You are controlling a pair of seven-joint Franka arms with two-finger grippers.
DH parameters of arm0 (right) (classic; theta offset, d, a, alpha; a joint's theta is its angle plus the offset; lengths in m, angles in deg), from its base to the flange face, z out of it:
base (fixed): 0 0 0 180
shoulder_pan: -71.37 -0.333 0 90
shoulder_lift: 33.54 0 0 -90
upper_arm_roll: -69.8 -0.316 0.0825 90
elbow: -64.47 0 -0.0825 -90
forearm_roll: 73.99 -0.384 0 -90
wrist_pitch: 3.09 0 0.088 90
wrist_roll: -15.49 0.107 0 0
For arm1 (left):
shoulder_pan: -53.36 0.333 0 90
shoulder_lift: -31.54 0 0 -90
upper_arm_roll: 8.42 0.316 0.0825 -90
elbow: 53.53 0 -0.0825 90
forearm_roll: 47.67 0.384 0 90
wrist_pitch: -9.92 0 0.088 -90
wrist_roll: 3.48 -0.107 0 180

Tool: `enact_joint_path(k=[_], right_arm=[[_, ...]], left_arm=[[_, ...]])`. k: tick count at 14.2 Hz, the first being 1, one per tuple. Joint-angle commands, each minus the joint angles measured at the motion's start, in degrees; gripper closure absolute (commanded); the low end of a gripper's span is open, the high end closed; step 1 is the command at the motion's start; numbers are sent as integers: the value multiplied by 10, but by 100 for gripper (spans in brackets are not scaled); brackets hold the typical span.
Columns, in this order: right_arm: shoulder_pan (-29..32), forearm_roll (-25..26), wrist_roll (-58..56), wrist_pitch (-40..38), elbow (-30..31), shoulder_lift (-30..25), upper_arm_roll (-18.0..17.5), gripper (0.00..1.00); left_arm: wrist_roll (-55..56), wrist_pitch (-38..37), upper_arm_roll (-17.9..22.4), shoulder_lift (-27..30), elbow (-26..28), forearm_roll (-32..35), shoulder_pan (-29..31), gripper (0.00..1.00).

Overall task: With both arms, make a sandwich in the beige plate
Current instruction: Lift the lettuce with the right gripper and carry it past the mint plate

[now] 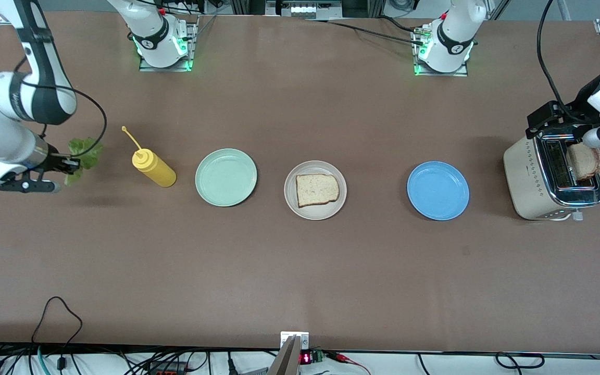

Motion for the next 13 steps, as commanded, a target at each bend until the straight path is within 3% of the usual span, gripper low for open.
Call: enact_joint_path(k=[1,4,8,13], right_arm=[[0,-66,-37,-83,-31,-36,-5,100],[-15,-128,-30,-194,-107,-40,-5,100],[-32,-163,15,-257,-159,-40,-6,100],[-131,-194,254,-260,-170,-31,-6,100]], left_arm=[[-4,6,-1,9,9,1,-1,0],[-4,6,-1,9,9,1,-1,0],[-4,9,-1,8,10,1,0,0],[-5,17,0,7,12,-20,5,0]])
